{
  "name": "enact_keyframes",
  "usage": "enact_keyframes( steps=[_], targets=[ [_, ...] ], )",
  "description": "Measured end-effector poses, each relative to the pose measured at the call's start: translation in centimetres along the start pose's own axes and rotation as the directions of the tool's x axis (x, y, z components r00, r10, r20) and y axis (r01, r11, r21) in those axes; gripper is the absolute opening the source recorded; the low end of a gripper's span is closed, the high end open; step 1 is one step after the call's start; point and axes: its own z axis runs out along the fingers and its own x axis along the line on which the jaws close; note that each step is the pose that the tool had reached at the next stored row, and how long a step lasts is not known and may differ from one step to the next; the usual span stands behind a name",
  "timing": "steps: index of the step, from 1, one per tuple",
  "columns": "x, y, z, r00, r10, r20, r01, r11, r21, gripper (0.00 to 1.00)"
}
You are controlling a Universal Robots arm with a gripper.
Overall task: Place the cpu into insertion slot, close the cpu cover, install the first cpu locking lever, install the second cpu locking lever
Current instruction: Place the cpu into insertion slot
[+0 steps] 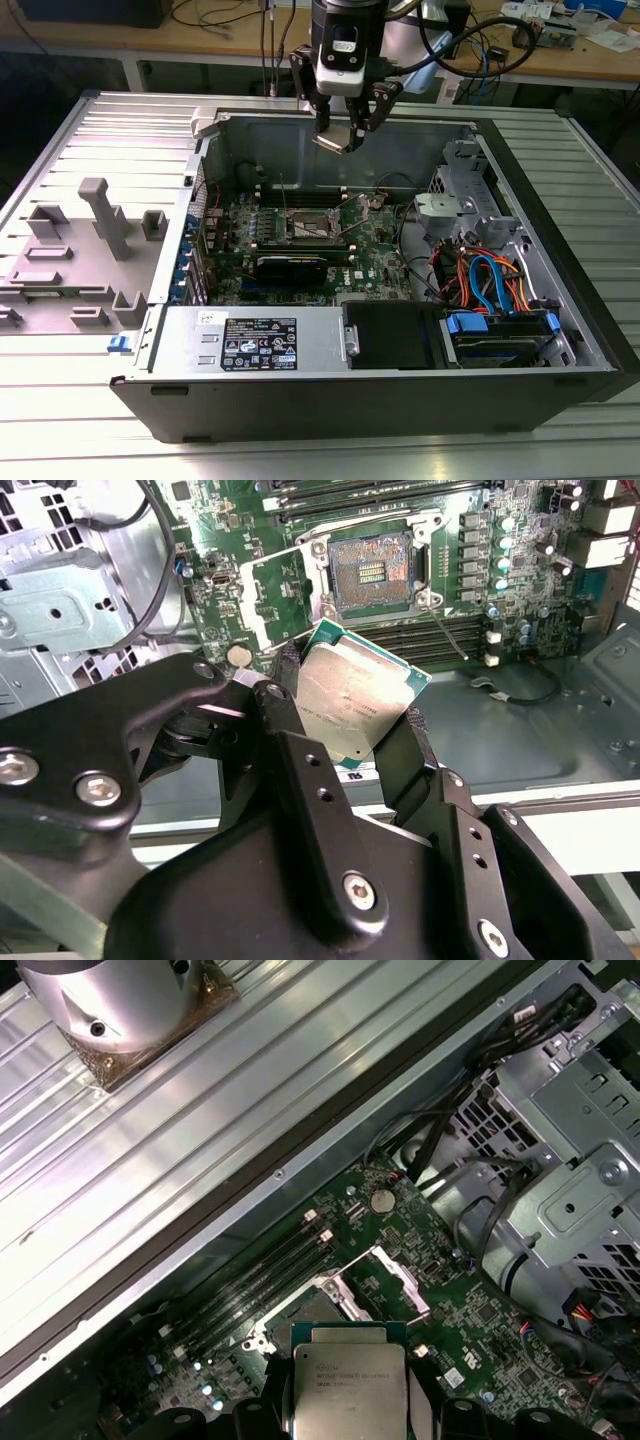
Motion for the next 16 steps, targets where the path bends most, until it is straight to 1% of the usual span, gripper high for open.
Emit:
enact_keyframes(
  steps=[3,7,8,9,10,11,13,16],
  targets=[
    [0.0,0.0,0.0,0.9999,0.011,0.001,-0.011,0.9999,-0.0002,0.54],
    [0.0,0.0,0.02,0.9992,0.041,0.0035,-0.041,0.9992,-0.0008,0.54],
    [0.0,-0.01,0.07,0.995,0.099,0.0085,-0.099,0.9951,-0.0022,0.54],
    [0.0,-0.01,0.09,0.988,0.154,0.0131,-0.154,0.9881,-0.0037,0.54],
    [0.0,-0.01,0.1,0.9823,0.186,0.0161,-0.186,0.9825,-0.0046,0.54],
    [0.02,-0.03,0.11,0.9703,0.241,0.0205,-0.241,0.9705,-0.0066,0.54],
    [0.02,-0.03,0.11,0.9677,0.251,0.0213,-0.251,0.968,-0.007,0.54],
    [0.02,-0.03,0.11,0.9673,0.253,0.0215,-0.253,0.9676,-0.007,0.54]
  ],
)
